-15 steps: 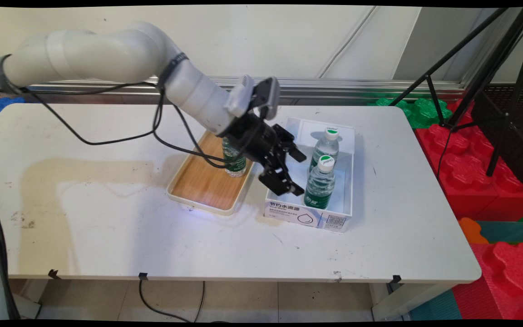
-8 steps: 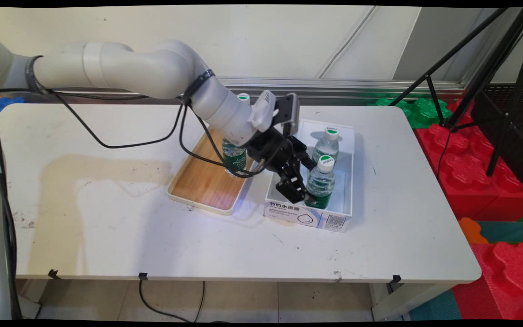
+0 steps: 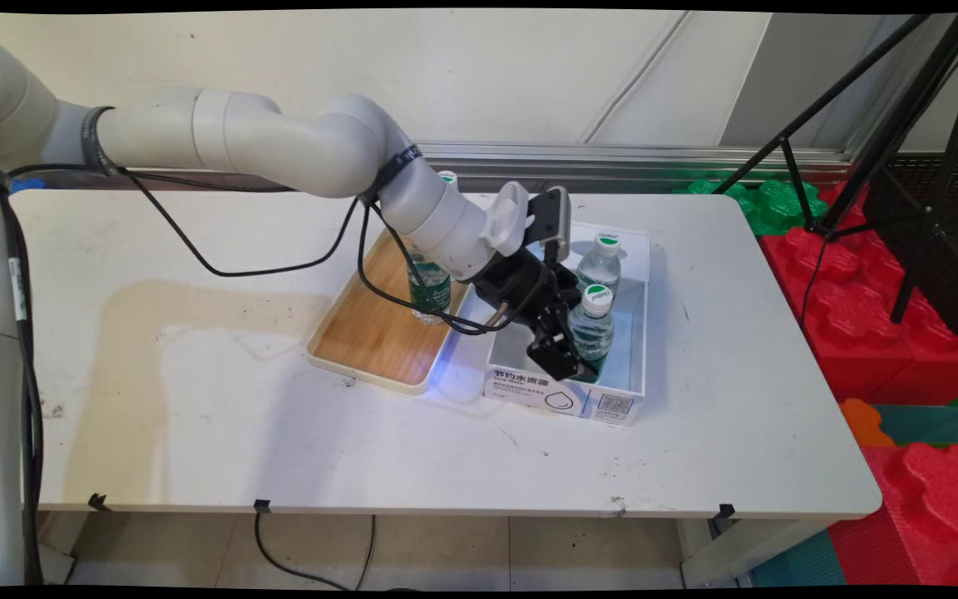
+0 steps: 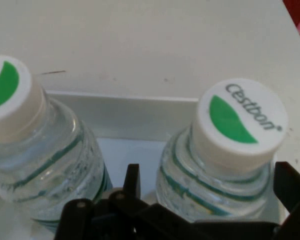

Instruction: Pick up the green bottle from the white box, then place the picked object on the tray

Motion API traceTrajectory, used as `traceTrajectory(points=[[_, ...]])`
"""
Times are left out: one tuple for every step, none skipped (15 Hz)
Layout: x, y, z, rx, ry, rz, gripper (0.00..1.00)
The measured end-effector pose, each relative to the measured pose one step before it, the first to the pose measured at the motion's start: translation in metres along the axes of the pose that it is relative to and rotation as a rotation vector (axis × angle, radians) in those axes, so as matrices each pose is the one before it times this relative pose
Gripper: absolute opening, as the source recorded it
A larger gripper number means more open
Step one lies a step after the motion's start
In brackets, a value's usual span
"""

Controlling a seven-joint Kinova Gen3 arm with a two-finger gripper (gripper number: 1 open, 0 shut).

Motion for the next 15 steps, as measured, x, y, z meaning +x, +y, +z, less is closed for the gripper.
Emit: traceTrajectory(points=[[0.00009, -0.00033, 0.0024, 0.00119, 0.00161, -0.00282, 1.0], [0.00006, -0.00021, 0.00169, 0.00088, 0.00183, -0.00258, 1.0], [0.00015, -0.00026, 0.00159, 0.00091, 0.00272, -0.00258, 0.0], [0.00019, -0.00036, 0.00119, 0.0009, 0.00288, -0.00276, 0.0], [0.0002, -0.00021, 0.00077, 0.00059, 0.00235, -0.00247, 0.0], [-0.00001, -0.00012, 0.00019, 0.00019, 0.00122, -0.00125, 0.0], [-0.00004, -0.00025, 0.00019, 0.00044, 0.0027, -0.00349, 0.0], [-0.00026, -0.00037, -0.00034, 0.00065, 0.00274, -0.00458, 0.0], [-0.00047, -0.00031, -0.00079, -0.00021, 0.00223, -0.00361, 0.0], [-0.00015, -0.00015, -0.00105, -0.00004, 0.00244, -0.00166, 0.0], [-0.00003, -0.0001, -0.00074, -0.00015, 0.00162, -0.00093, 0.0], [0.00004, -0.00013, -0.00192, -0.00047, 0.00367, -0.00113, 0.0], [0.00022, 0.00003, -0.00149, -0.0013, 0.00247, -0.00056, 0.0], [0.00041, 0.00017, -0.00231, -0.00217, 0.00393, 0.00028, 0.0], [0.00067, 0.0003, -0.00348, -0.00264, 0.00607, 0.0006, 0.0]])
